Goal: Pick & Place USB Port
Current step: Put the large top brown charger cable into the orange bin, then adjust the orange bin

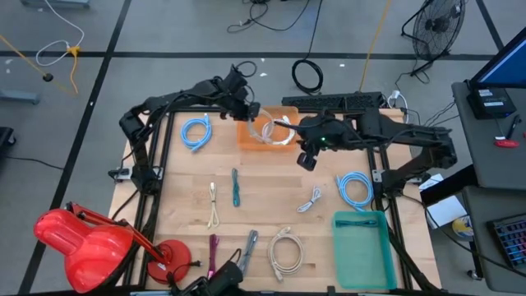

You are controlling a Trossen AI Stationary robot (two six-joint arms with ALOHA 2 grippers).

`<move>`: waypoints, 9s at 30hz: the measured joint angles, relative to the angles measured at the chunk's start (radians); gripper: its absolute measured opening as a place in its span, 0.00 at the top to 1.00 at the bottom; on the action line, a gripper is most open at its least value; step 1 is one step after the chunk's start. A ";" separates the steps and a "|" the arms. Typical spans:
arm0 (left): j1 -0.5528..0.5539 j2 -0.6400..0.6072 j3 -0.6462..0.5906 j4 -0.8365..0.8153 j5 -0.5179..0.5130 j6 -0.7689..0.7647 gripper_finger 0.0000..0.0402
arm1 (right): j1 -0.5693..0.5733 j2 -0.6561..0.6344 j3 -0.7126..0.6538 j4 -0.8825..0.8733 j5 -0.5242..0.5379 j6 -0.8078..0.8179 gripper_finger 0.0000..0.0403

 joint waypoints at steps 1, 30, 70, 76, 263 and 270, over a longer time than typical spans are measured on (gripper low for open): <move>0.001 0.000 0.000 -0.012 -0.011 -0.001 0.97 | 0.000 -0.005 0.000 0.000 0.004 0.001 0.77; -0.061 0.000 0.000 -0.108 -0.294 0.161 0.56 | 0.001 -0.013 0.000 -0.023 0.000 -0.006 0.79; -0.191 0.187 0.125 -0.102 -0.342 0.278 0.99 | -0.074 -0.012 -0.228 0.072 -0.049 0.137 0.99; -0.188 0.187 0.125 -0.100 -0.368 0.306 1.00 | -0.074 -0.013 -0.235 0.108 -0.016 0.121 0.99; -0.012 0.218 0.229 -0.792 -0.464 0.391 1.00 | -0.352 -0.383 -0.667 0.563 -0.437 0.331 1.00; -0.052 0.219 0.088 -0.641 -0.336 0.348 1.00 | -0.310 -0.383 -0.667 0.568 -0.386 0.334 1.00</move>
